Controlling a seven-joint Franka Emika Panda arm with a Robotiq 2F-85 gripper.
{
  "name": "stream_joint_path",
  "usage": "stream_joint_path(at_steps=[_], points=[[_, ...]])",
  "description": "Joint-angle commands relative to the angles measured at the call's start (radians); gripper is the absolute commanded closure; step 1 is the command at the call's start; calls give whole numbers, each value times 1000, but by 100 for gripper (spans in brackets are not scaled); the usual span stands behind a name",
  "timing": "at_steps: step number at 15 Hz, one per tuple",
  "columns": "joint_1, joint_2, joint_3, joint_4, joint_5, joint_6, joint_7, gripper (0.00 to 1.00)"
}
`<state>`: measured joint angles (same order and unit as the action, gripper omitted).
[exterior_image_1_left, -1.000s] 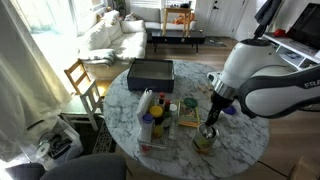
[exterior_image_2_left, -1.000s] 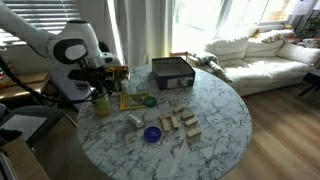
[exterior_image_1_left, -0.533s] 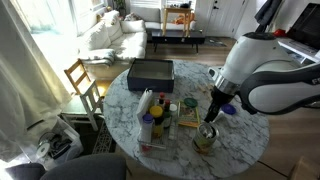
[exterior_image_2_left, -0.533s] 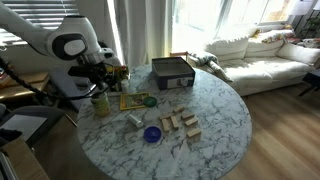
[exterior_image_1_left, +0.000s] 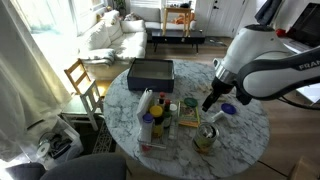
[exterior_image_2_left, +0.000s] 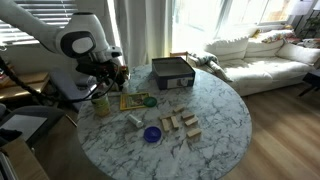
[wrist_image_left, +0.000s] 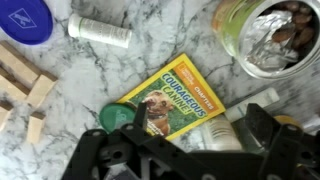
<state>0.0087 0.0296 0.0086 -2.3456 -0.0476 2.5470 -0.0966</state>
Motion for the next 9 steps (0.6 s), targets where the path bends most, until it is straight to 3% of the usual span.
stream_joint_path(at_steps=[1,9], points=[[-43,56,-50,80,-4,-29,111,0],[-99,214,-184,148,-58,-38,386,0]])
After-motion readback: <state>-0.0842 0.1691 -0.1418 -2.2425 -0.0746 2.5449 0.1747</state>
